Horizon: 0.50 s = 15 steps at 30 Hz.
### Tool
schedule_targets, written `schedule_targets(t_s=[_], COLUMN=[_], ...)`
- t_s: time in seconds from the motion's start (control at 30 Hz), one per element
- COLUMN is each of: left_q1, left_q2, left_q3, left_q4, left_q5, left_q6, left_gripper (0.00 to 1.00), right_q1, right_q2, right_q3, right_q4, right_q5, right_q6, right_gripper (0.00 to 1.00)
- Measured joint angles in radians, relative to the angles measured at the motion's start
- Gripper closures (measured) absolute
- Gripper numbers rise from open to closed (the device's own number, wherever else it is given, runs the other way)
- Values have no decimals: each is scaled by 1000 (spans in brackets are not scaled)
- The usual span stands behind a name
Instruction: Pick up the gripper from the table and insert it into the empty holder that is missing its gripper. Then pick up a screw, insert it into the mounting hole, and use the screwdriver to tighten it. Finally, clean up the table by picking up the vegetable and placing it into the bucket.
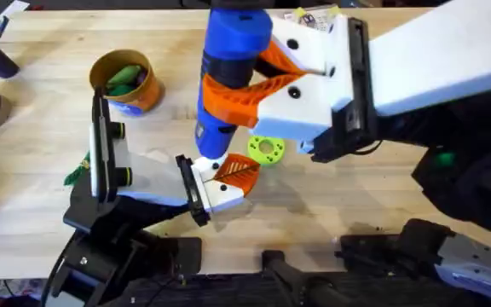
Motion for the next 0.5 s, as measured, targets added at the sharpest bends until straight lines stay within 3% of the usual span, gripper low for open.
schedule_targets(t_s=[0.5], left_q1=[0], left_q2=[0], left_q3=[0], left_q4=[0], left_q5=[0], left_q6=[0], left_gripper=[985], right_q1=[0], right_q2=[41], right_q3=[0], right_q4=[-22], right_q5=[0], right_q6=[11], right_gripper=[965])
